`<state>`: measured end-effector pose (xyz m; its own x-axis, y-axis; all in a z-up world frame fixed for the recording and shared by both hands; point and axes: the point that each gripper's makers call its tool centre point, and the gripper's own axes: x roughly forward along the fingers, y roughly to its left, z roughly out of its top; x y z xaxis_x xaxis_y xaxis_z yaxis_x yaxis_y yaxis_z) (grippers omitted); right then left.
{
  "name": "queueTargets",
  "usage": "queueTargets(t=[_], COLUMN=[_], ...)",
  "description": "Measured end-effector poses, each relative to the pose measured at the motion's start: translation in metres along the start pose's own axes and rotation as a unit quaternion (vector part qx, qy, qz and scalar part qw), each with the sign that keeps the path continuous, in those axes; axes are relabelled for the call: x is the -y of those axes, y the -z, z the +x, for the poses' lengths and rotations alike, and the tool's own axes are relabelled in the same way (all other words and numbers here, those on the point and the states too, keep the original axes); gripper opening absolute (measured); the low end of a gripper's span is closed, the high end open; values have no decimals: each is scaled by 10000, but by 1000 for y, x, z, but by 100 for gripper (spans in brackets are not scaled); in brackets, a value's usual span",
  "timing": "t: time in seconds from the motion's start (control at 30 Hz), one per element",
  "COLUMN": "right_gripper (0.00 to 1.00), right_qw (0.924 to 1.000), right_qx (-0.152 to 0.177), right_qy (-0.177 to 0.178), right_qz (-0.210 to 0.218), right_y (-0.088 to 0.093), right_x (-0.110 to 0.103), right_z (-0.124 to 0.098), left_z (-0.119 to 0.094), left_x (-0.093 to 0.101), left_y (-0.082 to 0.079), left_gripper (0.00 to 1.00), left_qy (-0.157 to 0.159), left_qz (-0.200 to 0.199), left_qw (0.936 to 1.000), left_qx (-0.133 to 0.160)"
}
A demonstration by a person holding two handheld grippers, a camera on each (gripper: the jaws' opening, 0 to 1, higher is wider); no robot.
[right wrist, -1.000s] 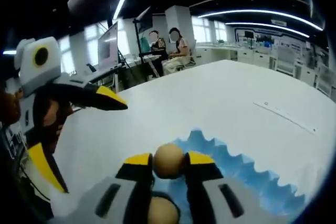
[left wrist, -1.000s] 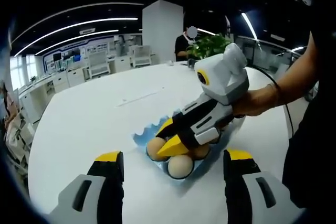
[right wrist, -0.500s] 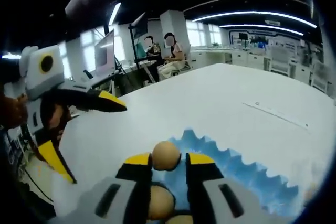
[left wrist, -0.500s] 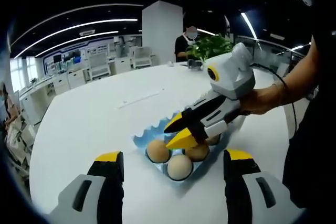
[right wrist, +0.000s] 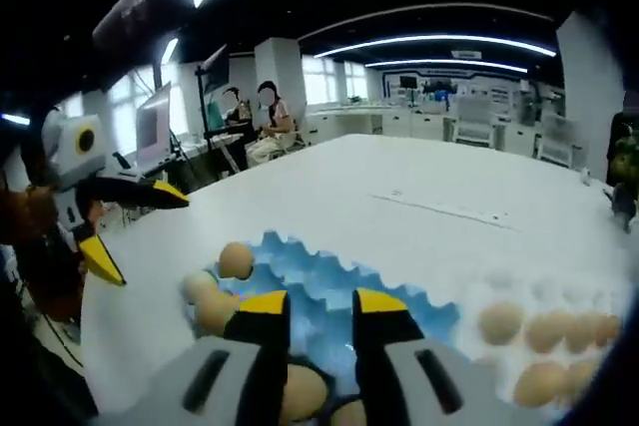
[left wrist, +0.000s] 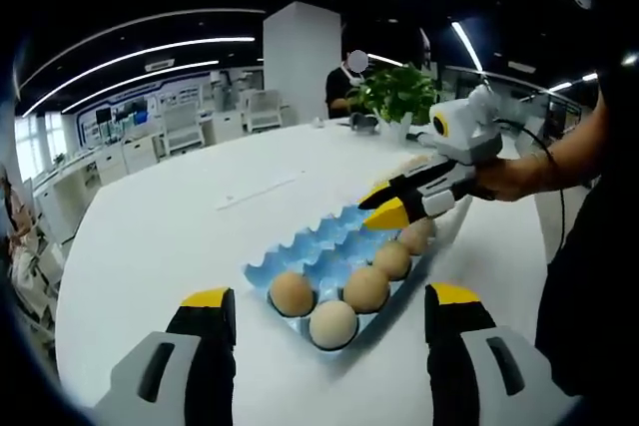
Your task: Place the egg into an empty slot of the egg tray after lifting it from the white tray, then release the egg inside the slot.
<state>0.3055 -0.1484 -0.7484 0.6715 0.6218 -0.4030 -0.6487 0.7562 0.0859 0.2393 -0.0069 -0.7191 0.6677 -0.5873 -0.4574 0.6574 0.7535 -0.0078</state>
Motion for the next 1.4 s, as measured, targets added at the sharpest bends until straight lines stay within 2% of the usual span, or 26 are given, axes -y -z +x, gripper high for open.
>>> queueTargets(t=[0.17, 0.23, 0.33, 0.4, 0.43, 0.57, 0.73, 0.77, 0.83, 0.87, 0.9, 0.97, 1.0, 1.07, 1.23, 1.4], right_gripper=[24, 24, 24, 24, 24, 24, 24, 24, 24, 24, 24, 25, 25, 24, 23, 23], right_qw=[9968, 9925, 9861, 9827, 9803, 9767, 9764, 9749, 9742, 9727, 9759, 9749, 9748, 9760, 9757, 9776], right_qx=[93, 232, 246, 213, 311, 218, -36, 58, -148, -410, -248, -364, -317, -249, -267, 37], right_qy=[788, 1188, 1641, 1834, 1950, 2128, 2150, 2223, 2250, 2282, 2163, 2154, 2156, 2147, 2161, 2094], right_qz=[95, 149, 118, 154, 94, 166, 207, 110, 124, 1, -141, -432, -476, -247, -263, -223], right_y=[9, 9, 13, 17, 15, 25, 44, 41, 47, 55, 50, 52, 51, 50, 44, 25], right_x=[49, 72, 97, 109, 115, 130, 134, 137, 140, 143, 139, 137, 136, 137, 131, 121], right_z=[-34, -52, -69, -77, -81, -88, -83, -84, -83, -84, -76, -76, -75, -78, -81, -86], left_z=[0, 1, 2, 2, 2, 2, 1, 1, 0, 0, 0, 0, 0, 0, 0, -3], left_x=[0, 1, 1, 2, 2, 2, 1, 1, 0, 0, 0, 0, 0, 0, 0, -5], left_y=[0, 0, -2, -2, -2, -2, -3, -3, -3, -3, -2, -2, -2, -2, -2, -1], left_gripper=[77, 77, 77, 77, 77, 78, 77, 77, 78, 78, 78, 78, 78, 78, 77, 78], left_qy=[12, 14, 21, 38, 48, 26, 19, 15, -4, -5, -4, 0, 1, 1, -6, -83], left_qz=[1, 12, 2, 15, 17, 7, 39, 44, 29, 27, 30, 39, 40, 36, 39, -11], left_qw=[10000, 10000, 10000, 10000, 10000, 10000, 10000, 10000, 10000, 10000, 10000, 10000, 10000, 10000, 10000, 10000], left_qx=[0, -5, 19, 21, 18, 10, 3, 4, 3, -3, -13, -21, -23, -16, 0, 20])
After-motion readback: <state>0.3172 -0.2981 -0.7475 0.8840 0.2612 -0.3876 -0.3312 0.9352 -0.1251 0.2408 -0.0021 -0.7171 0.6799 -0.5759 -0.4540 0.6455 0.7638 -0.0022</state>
